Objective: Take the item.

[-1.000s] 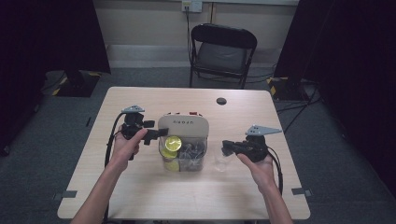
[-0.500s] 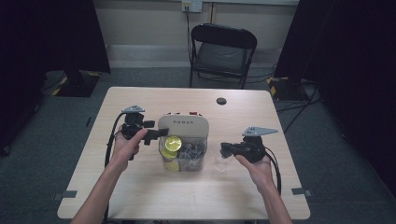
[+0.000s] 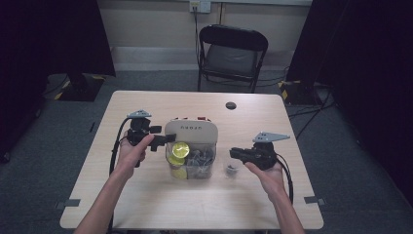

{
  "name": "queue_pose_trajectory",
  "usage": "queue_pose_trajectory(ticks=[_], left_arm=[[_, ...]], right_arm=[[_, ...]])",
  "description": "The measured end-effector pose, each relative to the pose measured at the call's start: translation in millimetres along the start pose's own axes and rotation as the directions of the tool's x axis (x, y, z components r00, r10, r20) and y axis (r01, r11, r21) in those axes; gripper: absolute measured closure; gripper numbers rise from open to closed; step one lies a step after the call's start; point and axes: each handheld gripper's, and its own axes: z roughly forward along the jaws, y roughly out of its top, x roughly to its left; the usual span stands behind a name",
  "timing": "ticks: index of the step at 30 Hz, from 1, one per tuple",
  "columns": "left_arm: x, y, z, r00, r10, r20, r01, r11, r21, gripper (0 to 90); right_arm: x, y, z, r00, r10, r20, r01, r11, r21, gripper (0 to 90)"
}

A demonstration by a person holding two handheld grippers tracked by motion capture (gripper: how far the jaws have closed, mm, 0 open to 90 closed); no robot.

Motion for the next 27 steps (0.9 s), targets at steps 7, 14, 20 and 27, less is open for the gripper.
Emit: queue_pose_trajectory(ticks=[7, 14, 20, 27], left_arm=[[0.1, 0.0, 0.3, 1.0000, 0.002, 0.000, -0.002, 1.0000, 0.006, 16.6], [-3.5, 0.9, 1.2, 0.9995, 0.031, 0.010, -0.031, 0.9995, 0.010, 16.8], [-6.7, 1.9, 1.0, 0.9991, 0.041, 0.010, -0.041, 0.9991, 0.014, 16.9], [-1.4, 0.6, -6.4, 0.9996, 0.028, -0.010, -0.028, 0.9996, 0.004, 16.8]], right_arm=[[-0.4, 0.8, -2.2, 1.0000, 0.003, 0.002, -0.003, 1.000, -0.012, 77.8], [-3.4, 0.6, -14.6, 0.9997, 0.011, 0.023, -0.010, 0.999, -0.031, 76.5], [-3.2, -3.7, -28.2, 0.9981, 0.001, 0.061, 0.002, 0.998, -0.056, 72.5], [-7.4, -18.4, -43.1, 0.9941, 0.032, 0.103, -0.027, 0.998, -0.052, 69.5]])
